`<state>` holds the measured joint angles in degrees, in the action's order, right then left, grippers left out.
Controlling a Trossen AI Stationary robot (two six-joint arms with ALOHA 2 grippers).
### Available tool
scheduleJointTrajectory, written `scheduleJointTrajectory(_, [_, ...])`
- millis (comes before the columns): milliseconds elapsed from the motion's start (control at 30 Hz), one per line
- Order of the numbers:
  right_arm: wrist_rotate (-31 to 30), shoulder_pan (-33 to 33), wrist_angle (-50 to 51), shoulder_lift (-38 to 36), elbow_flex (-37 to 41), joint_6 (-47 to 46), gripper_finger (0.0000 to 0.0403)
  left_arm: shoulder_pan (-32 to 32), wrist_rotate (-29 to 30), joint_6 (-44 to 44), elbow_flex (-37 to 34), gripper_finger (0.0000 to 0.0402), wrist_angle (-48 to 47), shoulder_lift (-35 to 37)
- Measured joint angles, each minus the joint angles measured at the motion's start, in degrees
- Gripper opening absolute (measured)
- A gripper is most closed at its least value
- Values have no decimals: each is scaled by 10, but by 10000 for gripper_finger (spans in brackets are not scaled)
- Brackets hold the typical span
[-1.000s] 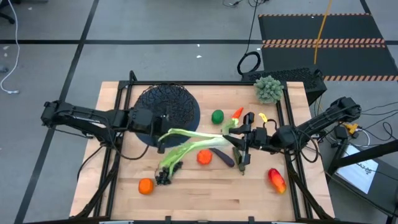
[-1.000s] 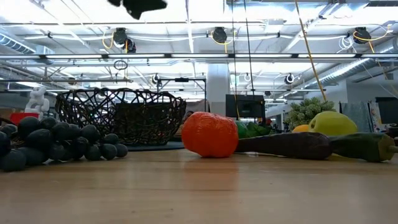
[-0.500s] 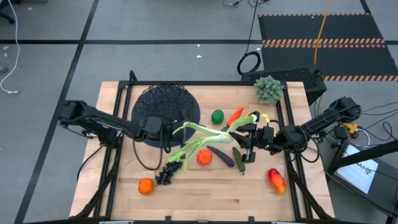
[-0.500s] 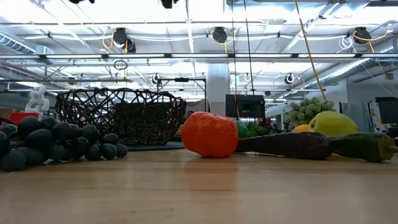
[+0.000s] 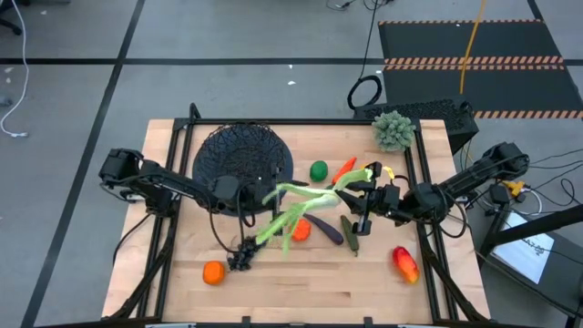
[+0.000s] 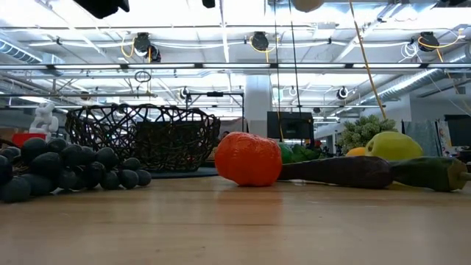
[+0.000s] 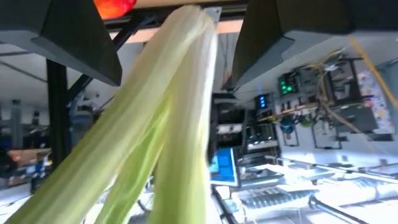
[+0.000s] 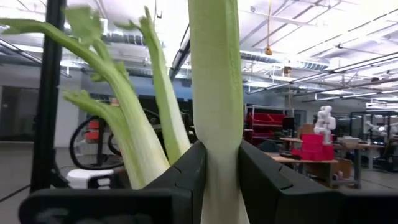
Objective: Build produce basket
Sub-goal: Put the green celery into the black basket
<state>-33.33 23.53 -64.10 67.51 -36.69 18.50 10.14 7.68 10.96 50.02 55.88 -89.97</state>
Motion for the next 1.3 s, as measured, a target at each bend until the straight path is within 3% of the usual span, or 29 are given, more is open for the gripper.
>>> scheduleJointTrajectory(200, [0, -3, 1, 0, 0, 0, 75, 8, -2, 8, 0, 273, 8, 0])
scheduleJointTrajectory(633, [0, -3, 14, 0, 0, 0, 75, 14, 16, 23, 0, 265, 17, 0])
scheduleJointTrajectory(1300, [-2, -3, 30, 0, 0, 2, 75, 10, 18, 53, 0, 98, 18, 0])
